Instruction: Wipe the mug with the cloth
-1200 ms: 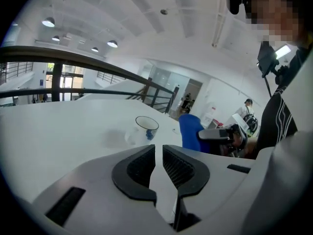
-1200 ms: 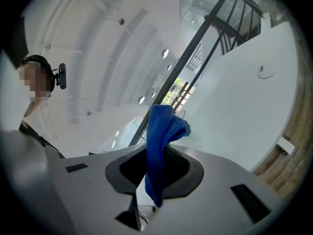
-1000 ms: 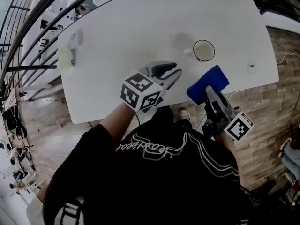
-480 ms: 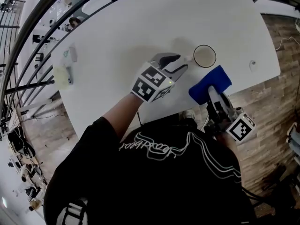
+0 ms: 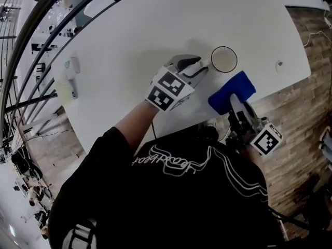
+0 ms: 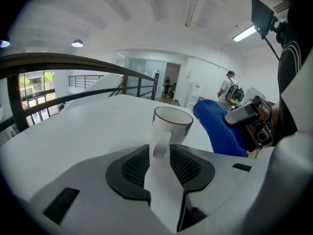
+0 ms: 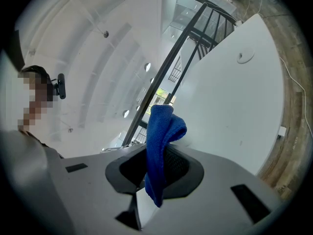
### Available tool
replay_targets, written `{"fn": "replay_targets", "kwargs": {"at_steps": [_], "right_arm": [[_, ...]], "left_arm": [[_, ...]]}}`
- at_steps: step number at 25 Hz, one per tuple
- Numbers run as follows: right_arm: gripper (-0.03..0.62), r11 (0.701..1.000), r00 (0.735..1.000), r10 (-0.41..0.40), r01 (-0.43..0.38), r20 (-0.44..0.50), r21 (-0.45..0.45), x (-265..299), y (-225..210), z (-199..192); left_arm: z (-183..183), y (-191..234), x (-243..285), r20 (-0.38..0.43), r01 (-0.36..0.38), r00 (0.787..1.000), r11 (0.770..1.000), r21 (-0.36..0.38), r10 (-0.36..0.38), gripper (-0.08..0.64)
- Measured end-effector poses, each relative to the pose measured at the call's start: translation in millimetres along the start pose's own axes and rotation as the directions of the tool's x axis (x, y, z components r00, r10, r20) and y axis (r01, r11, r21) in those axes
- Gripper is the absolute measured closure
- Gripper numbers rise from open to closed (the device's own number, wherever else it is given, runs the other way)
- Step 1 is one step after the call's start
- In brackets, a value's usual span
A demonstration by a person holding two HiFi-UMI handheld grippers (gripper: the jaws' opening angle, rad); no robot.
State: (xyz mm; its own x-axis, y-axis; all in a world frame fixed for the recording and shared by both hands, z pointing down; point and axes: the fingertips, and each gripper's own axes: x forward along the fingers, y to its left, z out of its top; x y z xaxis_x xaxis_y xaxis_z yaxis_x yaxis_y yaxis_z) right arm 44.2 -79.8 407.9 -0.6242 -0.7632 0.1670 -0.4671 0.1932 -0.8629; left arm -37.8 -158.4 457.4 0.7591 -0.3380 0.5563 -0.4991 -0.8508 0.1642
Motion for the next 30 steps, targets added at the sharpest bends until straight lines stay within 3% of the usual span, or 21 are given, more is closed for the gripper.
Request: {"fn": "replay_targets", "kwargs": {"at_steps": [3, 19, 30], "right_arm": [[0.532, 1.0, 1.0, -0.008, 0.008, -0.01, -0.004, 0, -2, -1], [0.532, 0.998, 0.999, 0.035, -0.035, -0.008, 0.049, 11, -7, -3], [0.532, 0.983, 0.99, 0.039, -0.062, 0.133, 0.175, 0, -19, 22]], "left_arm": [[0, 1, -1, -0.001, -0.011, 1.0, 1.0, 0.016, 0.011, 0.466], [-16, -18, -13, -0.072, -0.016, 0.997, 1.0, -0.022, 0.014, 0.479], [-13, -47, -5, -0.083, -0.011, 0.996, 1.0, -0.023, 0.009, 0.486]]}}
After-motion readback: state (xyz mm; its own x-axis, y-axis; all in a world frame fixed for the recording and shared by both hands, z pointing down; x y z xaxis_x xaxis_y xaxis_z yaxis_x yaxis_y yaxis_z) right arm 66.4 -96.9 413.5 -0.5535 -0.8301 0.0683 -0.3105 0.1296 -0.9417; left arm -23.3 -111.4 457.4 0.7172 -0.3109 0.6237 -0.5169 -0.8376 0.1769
